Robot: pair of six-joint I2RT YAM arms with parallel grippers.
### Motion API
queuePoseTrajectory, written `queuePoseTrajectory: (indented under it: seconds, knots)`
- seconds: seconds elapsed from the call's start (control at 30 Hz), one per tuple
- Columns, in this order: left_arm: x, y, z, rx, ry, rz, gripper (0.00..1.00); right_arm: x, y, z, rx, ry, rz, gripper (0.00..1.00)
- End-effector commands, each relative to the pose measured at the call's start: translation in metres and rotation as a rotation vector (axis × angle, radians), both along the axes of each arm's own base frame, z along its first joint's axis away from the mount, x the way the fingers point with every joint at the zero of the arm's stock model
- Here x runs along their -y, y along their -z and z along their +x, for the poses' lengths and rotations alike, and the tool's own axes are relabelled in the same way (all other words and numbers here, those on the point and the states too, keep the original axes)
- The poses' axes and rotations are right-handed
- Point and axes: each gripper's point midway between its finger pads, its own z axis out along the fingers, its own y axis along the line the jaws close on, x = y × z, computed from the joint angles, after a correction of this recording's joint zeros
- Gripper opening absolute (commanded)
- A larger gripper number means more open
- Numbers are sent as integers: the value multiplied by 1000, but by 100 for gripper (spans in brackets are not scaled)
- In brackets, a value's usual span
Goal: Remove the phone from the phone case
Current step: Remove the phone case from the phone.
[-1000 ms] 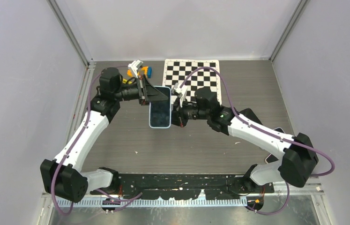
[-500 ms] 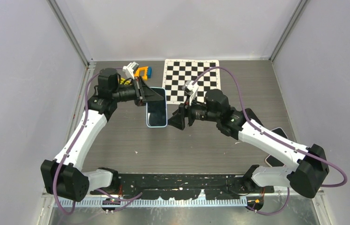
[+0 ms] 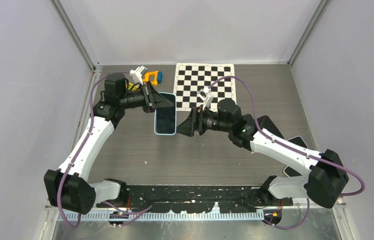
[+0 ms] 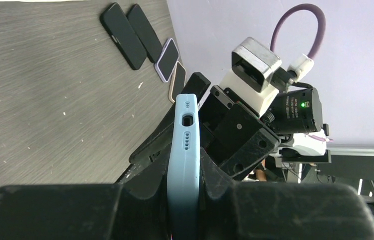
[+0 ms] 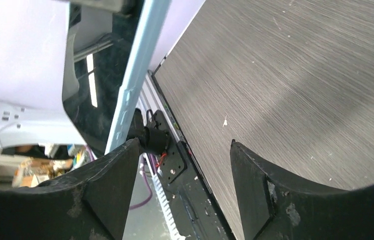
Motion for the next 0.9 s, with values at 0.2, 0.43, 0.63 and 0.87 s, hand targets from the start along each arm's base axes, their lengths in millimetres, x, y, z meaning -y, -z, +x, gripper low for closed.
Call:
queuePoseTrajectory:
  seconds: [0.2, 0.43, 0.63, 0.87]
  knots:
    - [-1, -13, 4, 95, -13, 16, 0, 2, -20, 31, -156, 203, 101, 71]
    - [-1, -19, 1, 102, -14, 0, 0, 6, -52, 15, -41, 90, 288, 46]
    - [0, -24, -4, 123, 20, -16, 0, 2, -74, -9, 22, -64, 415, 53]
    - [4, -30, -9, 102, 51, -70, 0, 3, -69, -21, 55, -115, 397, 62]
